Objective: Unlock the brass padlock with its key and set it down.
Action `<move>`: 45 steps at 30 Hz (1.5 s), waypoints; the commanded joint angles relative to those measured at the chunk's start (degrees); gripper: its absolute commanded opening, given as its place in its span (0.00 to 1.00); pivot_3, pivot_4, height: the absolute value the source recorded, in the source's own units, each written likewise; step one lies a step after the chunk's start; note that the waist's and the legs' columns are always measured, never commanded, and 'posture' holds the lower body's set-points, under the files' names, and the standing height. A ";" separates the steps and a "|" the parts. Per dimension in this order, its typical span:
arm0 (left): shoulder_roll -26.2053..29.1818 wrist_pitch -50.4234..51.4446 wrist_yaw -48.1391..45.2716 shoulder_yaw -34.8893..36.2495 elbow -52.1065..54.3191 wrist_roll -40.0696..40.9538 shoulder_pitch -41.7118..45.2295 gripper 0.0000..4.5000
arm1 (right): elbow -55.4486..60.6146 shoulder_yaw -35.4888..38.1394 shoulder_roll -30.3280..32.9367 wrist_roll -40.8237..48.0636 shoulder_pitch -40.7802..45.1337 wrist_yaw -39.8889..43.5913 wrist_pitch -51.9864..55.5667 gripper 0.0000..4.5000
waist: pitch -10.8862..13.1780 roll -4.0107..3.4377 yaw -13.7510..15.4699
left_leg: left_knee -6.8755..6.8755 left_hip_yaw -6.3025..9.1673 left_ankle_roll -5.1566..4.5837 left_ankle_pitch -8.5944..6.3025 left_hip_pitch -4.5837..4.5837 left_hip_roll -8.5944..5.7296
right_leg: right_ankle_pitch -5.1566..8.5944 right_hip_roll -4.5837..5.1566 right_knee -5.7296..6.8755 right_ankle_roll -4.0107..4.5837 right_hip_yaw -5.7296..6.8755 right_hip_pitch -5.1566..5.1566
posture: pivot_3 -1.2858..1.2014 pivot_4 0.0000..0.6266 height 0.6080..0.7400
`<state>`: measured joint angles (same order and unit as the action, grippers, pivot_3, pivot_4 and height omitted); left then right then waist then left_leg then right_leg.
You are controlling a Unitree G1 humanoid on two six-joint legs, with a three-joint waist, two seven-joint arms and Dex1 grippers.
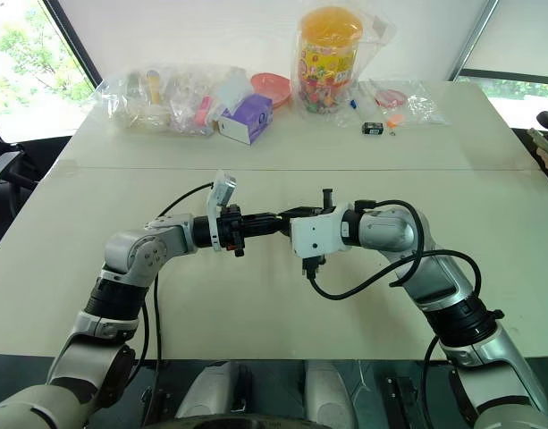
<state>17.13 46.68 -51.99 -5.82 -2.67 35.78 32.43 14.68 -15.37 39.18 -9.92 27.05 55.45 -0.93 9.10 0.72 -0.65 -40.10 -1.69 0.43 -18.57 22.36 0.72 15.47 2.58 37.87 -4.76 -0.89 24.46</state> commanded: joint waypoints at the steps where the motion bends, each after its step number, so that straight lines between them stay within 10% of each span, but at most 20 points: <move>1: 0.64 -0.11 0.86 1.33 0.27 -0.27 1.37 0.00 | 2.95 0.67 -0.13 1.57 0.84 0.21 -0.56 0.15 | 0.00 0.00 0.00 | 0.00 0.00 0.00 0.00 0.00 0.00 | 0.00 0.00 0.00 0.00 0.00 0.00 | 0.52 0.24 0.96; 5: 1.44 0.68 0.39 1.36 0.34 0.01 1.82 0.00 | 2.92 1.09 -0.17 2.78 0.77 0.90 0.58 0.15 | 0.00 0.00 0.02 | 0.00 0.00 0.00 0.00 0.00 0.00 | 0.00 0.01 0.00 0.00 0.00 0.00 | 0.52 0.24 0.96; 12: 3.39 -0.05 -1.34 1.07 -0.12 -0.43 2.36 0.00 | 4.01 4.51 1.79 6.37 -0.61 1.77 5.80 0.94 | 0.00 0.00 0.03 | 0.00 0.00 0.00 0.00 0.00 0.00 | 0.00 0.00 0.00 0.00 0.00 0.00 | 0.52 0.24 0.96; 17: 4.65 -0.35 -2.67 1.18 -0.64 -0.21 2.67 0.00 | 8.14 10.34 1.61 16.42 -1.84 2.17 18.87 0.99 | 0.00 0.00 0.11 | 0.00 0.00 0.00 0.00 0.01 -0.01 | 0.00 0.04 -0.01 0.00 0.00 0.00 | 0.52 0.24 0.96; 25: 5.25 -0.49 -5.86 0.60 -0.68 0.25 3.41 0.00 | 10.56 11.58 -3.67 23.88 -1.66 -3.51 30.92 0.05 | 0.00 0.00 0.01 | 0.01 0.01 0.00 0.00 0.01 0.02 | 0.00 0.02 0.00 0.00 0.00 0.00 | 0.52 0.24 0.96; 45: 5.52 1.70 -8.84 1.81 2.13 3.45 4.64 0.00 | 5.05 5.90 -4.50 19.71 -5.70 -6.67 24.43 0.02 | 0.00 0.00 0.01 | 0.01 0.01 -0.01 0.00 0.02 -0.01 | 0.00 -0.02 -0.02 0.00 0.00 0.00 | 0.52 0.24 0.96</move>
<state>22.63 48.60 -60.77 -5.35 -1.53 38.08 36.02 18.62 -10.13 34.36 9.93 20.89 48.83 24.91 9.11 0.73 -0.64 -40.08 -1.68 0.42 -18.57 22.37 0.71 15.47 2.56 37.86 -4.75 -0.89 24.46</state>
